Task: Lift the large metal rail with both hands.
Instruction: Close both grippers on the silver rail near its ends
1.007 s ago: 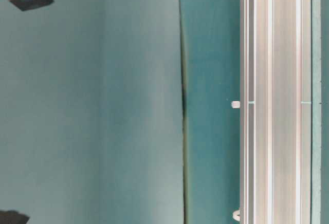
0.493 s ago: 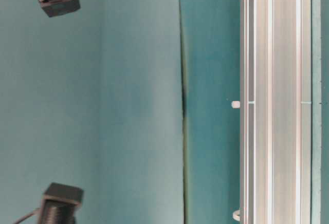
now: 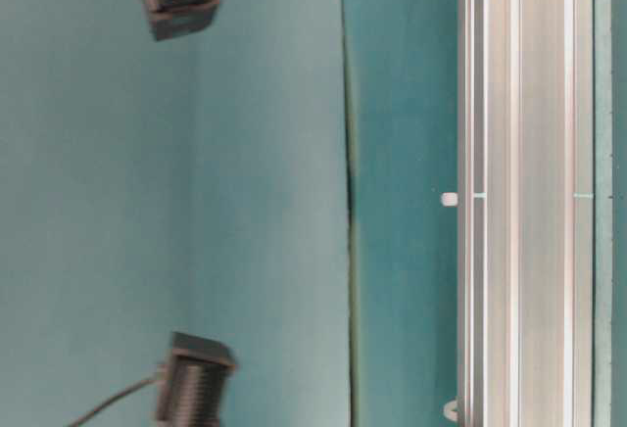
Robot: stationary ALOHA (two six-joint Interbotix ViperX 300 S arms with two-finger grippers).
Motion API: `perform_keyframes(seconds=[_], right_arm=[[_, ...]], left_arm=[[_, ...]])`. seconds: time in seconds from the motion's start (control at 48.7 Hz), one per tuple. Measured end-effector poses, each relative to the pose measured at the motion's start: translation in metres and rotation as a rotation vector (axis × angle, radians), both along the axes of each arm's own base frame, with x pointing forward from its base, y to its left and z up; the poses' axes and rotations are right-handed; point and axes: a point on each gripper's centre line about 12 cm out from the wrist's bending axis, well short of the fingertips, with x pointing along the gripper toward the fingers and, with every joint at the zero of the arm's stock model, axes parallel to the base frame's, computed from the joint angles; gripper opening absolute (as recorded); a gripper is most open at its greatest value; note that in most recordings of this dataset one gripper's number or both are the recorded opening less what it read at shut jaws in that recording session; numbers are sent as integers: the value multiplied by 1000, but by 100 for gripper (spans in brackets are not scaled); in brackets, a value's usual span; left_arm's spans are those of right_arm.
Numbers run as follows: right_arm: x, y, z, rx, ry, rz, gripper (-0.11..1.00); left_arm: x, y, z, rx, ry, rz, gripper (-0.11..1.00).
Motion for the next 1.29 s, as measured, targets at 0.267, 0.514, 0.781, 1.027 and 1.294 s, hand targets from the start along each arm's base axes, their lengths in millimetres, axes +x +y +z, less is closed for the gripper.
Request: perform_keyframes(seconds=[0.267, 0.514, 0.781, 1.027, 1.294], right_arm=[[4, 0, -19, -2, 17, 8, 96], [4, 0, -22, -2, 22, 10, 96], [5, 0, -23, -3, 26, 8, 66], [8, 2, -23, 1, 17, 10, 39], [8, 2, -23, 3, 17, 7, 39]], left_arm=[[0, 0, -12, -1, 0, -1, 96], [-1, 0, -14, 0, 5, -2, 96], [-1, 0, -14, 0, -3, -2, 68], [0, -3, -13, 2, -9, -17, 37], [1, -3, -13, 0, -23, -13, 37]])
